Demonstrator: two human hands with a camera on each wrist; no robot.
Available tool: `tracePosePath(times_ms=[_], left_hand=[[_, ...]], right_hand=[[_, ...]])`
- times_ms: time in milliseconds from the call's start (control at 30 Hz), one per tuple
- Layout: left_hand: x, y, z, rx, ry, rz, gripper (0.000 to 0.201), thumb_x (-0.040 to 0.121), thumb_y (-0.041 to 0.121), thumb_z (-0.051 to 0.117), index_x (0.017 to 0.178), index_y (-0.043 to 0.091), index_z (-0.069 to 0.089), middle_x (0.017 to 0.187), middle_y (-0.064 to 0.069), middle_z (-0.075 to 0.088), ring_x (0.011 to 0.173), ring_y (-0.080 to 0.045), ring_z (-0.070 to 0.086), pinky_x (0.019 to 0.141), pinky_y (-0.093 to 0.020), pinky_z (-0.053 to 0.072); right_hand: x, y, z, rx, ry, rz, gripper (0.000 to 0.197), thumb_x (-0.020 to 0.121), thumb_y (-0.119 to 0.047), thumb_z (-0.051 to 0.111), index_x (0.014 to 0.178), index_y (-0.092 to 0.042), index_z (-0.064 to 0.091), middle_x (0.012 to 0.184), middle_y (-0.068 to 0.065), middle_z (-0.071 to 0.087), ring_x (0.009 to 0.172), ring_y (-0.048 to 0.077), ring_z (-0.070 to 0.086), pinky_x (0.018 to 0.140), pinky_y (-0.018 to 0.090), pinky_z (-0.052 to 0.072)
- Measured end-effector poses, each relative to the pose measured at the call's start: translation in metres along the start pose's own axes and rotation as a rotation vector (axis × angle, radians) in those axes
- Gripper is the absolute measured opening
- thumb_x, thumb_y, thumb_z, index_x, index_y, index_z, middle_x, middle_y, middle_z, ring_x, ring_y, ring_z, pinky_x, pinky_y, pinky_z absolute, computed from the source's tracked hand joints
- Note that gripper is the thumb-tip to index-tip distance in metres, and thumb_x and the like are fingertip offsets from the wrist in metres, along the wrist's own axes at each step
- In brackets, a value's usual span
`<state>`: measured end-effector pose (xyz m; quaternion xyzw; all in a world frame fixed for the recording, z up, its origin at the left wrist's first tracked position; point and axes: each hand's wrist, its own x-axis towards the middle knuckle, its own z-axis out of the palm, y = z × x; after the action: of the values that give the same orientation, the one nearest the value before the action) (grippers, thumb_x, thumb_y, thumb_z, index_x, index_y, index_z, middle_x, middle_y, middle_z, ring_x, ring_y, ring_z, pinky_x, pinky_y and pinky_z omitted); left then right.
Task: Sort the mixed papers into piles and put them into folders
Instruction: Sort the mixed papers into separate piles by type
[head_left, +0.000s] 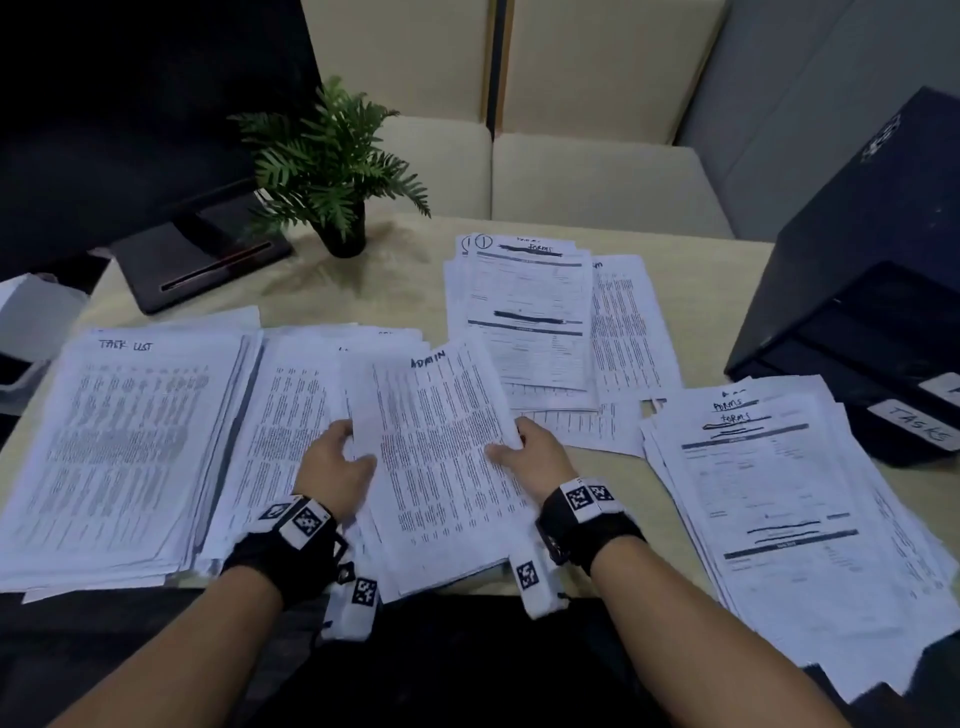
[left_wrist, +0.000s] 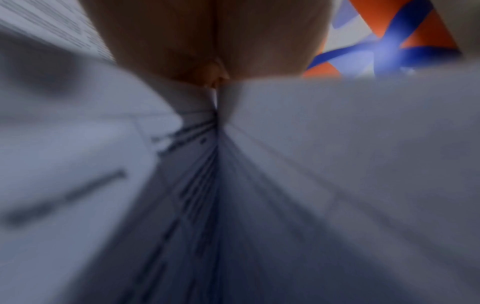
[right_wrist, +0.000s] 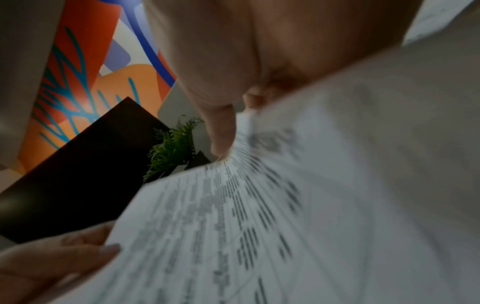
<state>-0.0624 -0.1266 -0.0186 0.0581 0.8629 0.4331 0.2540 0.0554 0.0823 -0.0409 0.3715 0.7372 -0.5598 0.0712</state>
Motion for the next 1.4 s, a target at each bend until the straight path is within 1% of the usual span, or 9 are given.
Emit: tracePosePath(times_ms=[167, 267, 367, 467, 600, 800, 933, 1133, 1400], left_hand=[[0.011, -0.004, -0.037, -0.206, -0.061, 0.047, 0.032, 0.093, 0.004, 0.049, 0.122, 0.018, 0.051, 0.098, -0.007, 0.068, 0.057, -0.024, 0.061, 0.05, -0.033, 0.049], [0.02, -0.004, -0.064, -0.315, -0.078, 0.077, 0.042, 0.094, -0.006, 0.042, 0.13, 0.017, 0.043, 0.117, -0.005, 0.062, 0.069, -0.003, 0.065, 0.058, -0.02, 0.052], [0.028, -0.016, -0.092, -0.254, -0.101, 0.066, 0.067, 0.096, 0.0, 0.046, 0.147, 0.034, 0.02, 0.117, 0.0, 0.053, 0.046, 0.001, 0.056, 0.041, -0.015, 0.043], [0.03, -0.032, -0.115, -0.107, -0.158, 0.07, 0.08, 0.091, 0.006, 0.058, 0.148, 0.043, 0.015, 0.126, 0.001, 0.049, 0.074, -0.015, 0.063, 0.06, -0.03, 0.052], [0.027, -0.045, -0.129, 0.118, -0.148, 0.07, 0.061, 0.088, 0.005, 0.06, 0.142, 0.024, 0.04, 0.149, -0.007, 0.037, 0.127, -0.028, 0.047, 0.094, -0.033, 0.04], [0.025, -0.021, -0.127, 0.226, -0.086, 0.192, 0.042, 0.09, 0.01, 0.058, 0.131, 0.019, 0.053, 0.146, -0.003, 0.042, 0.135, -0.02, 0.039, 0.108, -0.033, 0.032], [0.027, 0.01, -0.098, 0.179, -0.135, 0.213, 0.04, 0.092, 0.015, 0.057, 0.131, 0.023, 0.053, 0.14, 0.001, 0.049, 0.13, -0.017, 0.043, 0.097, -0.027, 0.036], [0.035, 0.066, -0.022, 0.162, -0.218, 0.235, 0.051, 0.09, 0.013, 0.058, 0.139, 0.019, 0.042, 0.142, -0.002, 0.044, 0.127, -0.021, 0.047, 0.097, -0.032, 0.039], [0.068, 0.111, 0.076, 0.289, -0.258, 0.122, 0.057, 0.088, 0.015, 0.058, 0.142, 0.018, 0.039, 0.144, -0.008, 0.043, 0.126, -0.024, 0.046, 0.096, -0.027, 0.036]], right_hand=[[-0.012, -0.015, 0.019, 0.025, 0.206, 0.079, 0.062, 0.088, -0.051, 0.062, 0.138, -0.021, 0.042, 0.127, -0.006, 0.049, 0.111, 0.016, 0.054, 0.09, 0.029, 0.045], [-0.017, -0.021, 0.039, 0.141, 0.108, 0.067, 0.042, 0.092, -0.051, 0.056, 0.122, -0.022, 0.055, 0.117, -0.004, 0.065, 0.104, 0.018, 0.064, 0.096, 0.042, 0.05], [-0.02, -0.033, 0.068, 0.225, 0.101, 0.069, 0.011, 0.095, -0.029, 0.057, 0.106, -0.027, 0.06, 0.108, 0.005, 0.07, 0.1, 0.028, 0.067, 0.093, 0.052, 0.052], [-0.021, -0.048, 0.093, 0.224, 0.207, 0.048, 0.011, 0.096, -0.021, 0.055, 0.107, -0.02, 0.057, 0.108, 0.002, 0.067, 0.098, 0.025, 0.065, 0.091, 0.038, 0.052], [-0.018, -0.058, 0.123, 0.091, 0.217, 0.079, 0.03, 0.098, -0.022, 0.051, 0.126, -0.011, 0.049, 0.119, 0.004, 0.06, 0.1, 0.02, 0.058, 0.082, 0.026, 0.044], [-0.011, -0.051, 0.137, -0.065, 0.196, 0.14, 0.035, 0.097, -0.031, 0.053, 0.122, -0.006, 0.048, 0.115, 0.01, 0.059, 0.087, 0.023, 0.058, 0.071, 0.027, 0.045], [-0.014, -0.049, 0.104, -0.097, 0.286, 0.152, 0.028, 0.092, -0.037, 0.06, 0.1, -0.01, 0.054, 0.089, 0.002, 0.058, 0.065, 0.014, 0.052, 0.055, 0.025, 0.041], [0.006, -0.039, 0.001, -0.129, 0.354, 0.165, 0.028, 0.089, -0.039, 0.063, 0.085, -0.013, 0.054, 0.088, 0.006, 0.063, 0.069, 0.018, 0.053, 0.061, 0.029, 0.041], [0.061, -0.019, -0.111, -0.259, 0.338, 0.209, 0.031, 0.093, -0.039, 0.059, 0.107, -0.011, 0.058, 0.104, 0.003, 0.057, 0.091, 0.021, 0.053, 0.074, 0.026, 0.037]])
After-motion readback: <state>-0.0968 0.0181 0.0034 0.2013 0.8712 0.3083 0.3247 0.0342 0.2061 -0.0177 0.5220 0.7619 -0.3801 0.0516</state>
